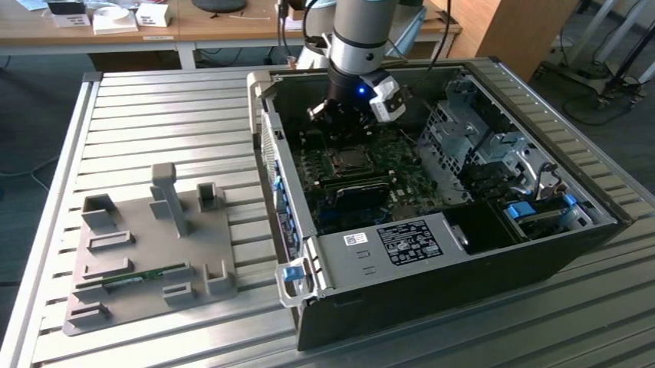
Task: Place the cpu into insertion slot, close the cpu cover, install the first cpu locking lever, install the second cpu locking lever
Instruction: 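Install the first cpu locking lever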
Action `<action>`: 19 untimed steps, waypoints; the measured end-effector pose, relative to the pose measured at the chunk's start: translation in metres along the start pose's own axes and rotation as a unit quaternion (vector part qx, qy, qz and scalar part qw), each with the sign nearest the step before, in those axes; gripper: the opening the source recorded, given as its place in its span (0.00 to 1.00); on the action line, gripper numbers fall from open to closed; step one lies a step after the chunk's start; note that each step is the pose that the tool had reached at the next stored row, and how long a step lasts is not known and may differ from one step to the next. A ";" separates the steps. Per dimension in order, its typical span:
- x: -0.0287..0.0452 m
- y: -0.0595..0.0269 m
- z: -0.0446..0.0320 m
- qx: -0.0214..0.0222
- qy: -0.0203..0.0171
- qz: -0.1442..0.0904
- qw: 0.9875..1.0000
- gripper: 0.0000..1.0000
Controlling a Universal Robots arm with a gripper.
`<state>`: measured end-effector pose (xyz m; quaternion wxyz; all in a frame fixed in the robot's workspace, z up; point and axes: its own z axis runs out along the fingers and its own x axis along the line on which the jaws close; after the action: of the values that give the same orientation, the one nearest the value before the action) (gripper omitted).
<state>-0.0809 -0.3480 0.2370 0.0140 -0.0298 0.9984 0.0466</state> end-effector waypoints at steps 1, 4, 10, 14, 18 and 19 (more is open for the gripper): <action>0.0014 0.0001 0.0000 0.000 0.000 0.000 1.000 0.11; 0.0049 0.0003 -0.0001 0.000 -0.001 0.000 1.000 0.11; 0.0056 0.0003 -0.0002 0.000 -0.001 0.000 1.000 0.11; 0.0056 0.0003 -0.0016 0.000 -0.001 0.000 1.000 0.11; 0.0055 0.0007 -0.0050 0.000 -0.001 0.000 1.000 0.11; 0.0055 0.0008 -0.0057 0.000 -0.001 0.000 1.000 0.11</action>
<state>-0.0866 -0.3481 0.2427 0.0151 -0.0299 0.9984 0.0466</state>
